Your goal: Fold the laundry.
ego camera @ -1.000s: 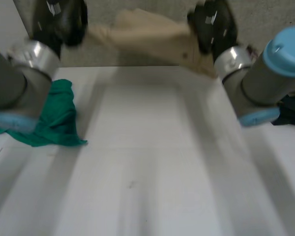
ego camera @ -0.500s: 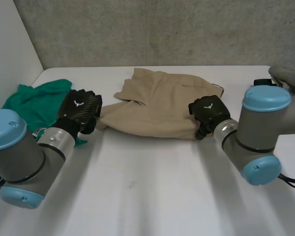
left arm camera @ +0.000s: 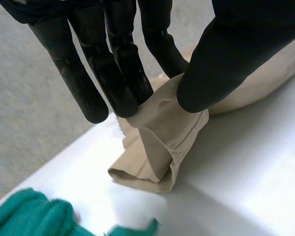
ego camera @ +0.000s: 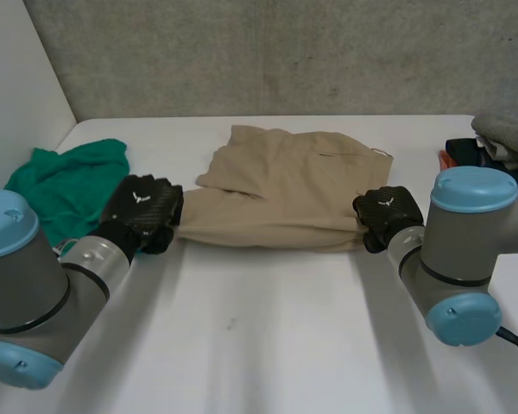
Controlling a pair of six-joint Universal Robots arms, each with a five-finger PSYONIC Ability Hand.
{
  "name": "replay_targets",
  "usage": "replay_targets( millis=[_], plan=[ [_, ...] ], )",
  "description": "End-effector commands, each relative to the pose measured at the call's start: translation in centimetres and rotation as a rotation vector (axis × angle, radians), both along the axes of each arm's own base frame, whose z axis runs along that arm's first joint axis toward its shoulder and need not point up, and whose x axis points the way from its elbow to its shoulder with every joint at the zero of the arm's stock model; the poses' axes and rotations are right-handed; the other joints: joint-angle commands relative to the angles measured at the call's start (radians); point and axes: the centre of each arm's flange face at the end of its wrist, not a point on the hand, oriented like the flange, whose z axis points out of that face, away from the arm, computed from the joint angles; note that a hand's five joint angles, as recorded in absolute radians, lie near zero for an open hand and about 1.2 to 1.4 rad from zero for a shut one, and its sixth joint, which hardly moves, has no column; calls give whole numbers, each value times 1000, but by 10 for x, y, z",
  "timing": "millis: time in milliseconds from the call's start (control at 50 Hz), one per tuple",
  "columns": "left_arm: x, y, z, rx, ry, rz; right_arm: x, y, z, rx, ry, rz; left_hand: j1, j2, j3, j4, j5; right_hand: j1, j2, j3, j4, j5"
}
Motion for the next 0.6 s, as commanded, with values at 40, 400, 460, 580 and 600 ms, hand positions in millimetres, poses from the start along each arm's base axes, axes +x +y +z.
replay_targets(
  millis=[40,400,460,580,600],
  plan=[
    [9,55,5,210,-159,-56,-15,43,9,61,289,148,233,196,197,193,215,343,225,218,206,234],
    [28,157,52,487,-342,-232,-70,135,57,324,508,476,233,196,197,193,215,343,225,218,206,234],
    [15,116,49,353,-324,-167,-68,105,56,301,449,438,233,196,197,193,215,343,225,218,206,234],
    [-18,35,44,108,-259,-76,-61,52,60,228,298,258,233,196,197,193,215,343,225,218,206,234],
    [-30,14,44,37,-232,-64,-60,45,60,211,283,230,233,196,197,193,215,343,225,218,206,234]
  ],
)
